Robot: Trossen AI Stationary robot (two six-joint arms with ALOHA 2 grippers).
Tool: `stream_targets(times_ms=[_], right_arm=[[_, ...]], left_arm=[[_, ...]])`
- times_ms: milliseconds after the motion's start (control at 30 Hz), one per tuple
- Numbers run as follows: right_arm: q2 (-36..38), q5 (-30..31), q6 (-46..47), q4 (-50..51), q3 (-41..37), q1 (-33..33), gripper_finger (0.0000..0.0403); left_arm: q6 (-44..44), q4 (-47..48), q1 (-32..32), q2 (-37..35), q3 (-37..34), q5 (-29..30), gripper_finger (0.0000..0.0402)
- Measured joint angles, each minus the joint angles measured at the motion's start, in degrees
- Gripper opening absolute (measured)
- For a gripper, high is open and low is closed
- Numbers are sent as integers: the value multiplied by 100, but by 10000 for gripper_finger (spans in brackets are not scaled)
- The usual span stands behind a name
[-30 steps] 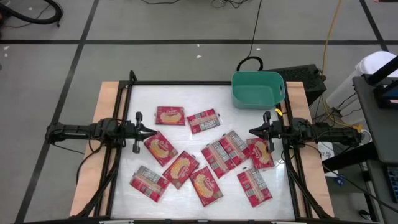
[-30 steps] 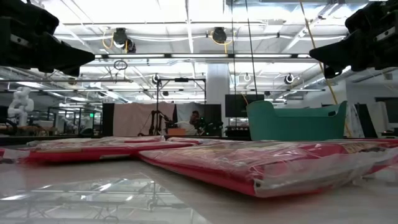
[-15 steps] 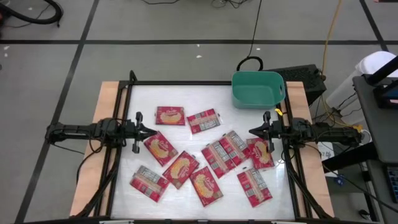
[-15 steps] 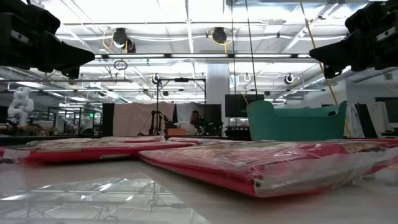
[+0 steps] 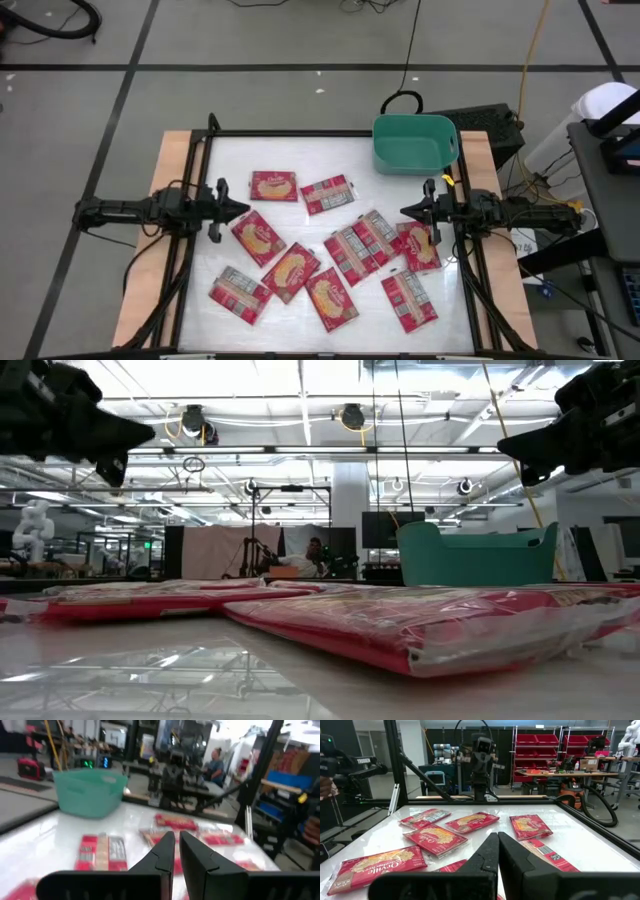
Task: Sort popcorn bags into baskets
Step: Put the red popcorn bag into the green bin
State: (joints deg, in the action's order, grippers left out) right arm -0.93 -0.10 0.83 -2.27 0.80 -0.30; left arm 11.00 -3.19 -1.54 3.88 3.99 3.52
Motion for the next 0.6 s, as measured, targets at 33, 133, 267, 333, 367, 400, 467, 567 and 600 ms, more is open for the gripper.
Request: stream_targets(times_ms=[33,133,267,333,367,400,467,567,600], right_arm=[[0,0,0,-2,0,2,0],[2,0,-1,-4,-1,2,0],[2,133,50,-48,0,2,0],[1,179,215,-54,2,0,0],[0,181,291,-52,0,0,0],[0,179,374,-50,0,0,0],[0,179,594,-52,1,0,0],[0,179,986,-50,-1,0,0],[0,179,1124,-50,0,0,0]], left_arm=[[-57,64,0,43,137,80,33],[-157,530,0,287,698,384,33],[-133,1544,1,858,1650,901,33],[45,2143,0,1219,2120,1078,33],[140,2437,0,1407,2329,1155,33],[226,2709,0,1603,2527,1231,33],[520,3171,0,2004,2874,1395,33],[851,3767,0,2621,3268,1483,33],[930,3912,1,2820,3341,1483,33]])
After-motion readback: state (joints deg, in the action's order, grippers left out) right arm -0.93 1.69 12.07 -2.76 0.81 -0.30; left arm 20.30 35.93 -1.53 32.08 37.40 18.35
